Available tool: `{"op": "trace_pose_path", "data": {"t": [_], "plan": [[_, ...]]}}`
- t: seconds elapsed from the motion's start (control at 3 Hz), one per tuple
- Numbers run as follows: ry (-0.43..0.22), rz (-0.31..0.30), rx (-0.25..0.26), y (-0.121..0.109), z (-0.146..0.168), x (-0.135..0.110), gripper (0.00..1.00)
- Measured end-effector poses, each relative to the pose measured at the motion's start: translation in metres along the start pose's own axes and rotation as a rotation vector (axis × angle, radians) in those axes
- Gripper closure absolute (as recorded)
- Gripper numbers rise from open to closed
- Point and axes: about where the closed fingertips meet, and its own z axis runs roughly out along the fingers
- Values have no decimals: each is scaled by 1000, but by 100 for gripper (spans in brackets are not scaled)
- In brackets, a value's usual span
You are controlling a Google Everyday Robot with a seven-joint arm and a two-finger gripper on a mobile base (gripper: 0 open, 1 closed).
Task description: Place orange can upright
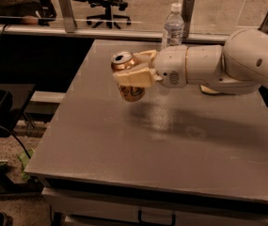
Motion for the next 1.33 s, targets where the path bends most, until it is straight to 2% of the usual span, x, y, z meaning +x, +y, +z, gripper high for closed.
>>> {"op": "trace_pose_path", "data": {"t": [0.33,0.67,1.0,1.33], "plan": [[-39,66,4,-1,0,10,100],[-80,105,11,-1,0,19,100],[-97,96,22,0,2,26,100],[-131,72,20,1,4,30,84]]}}
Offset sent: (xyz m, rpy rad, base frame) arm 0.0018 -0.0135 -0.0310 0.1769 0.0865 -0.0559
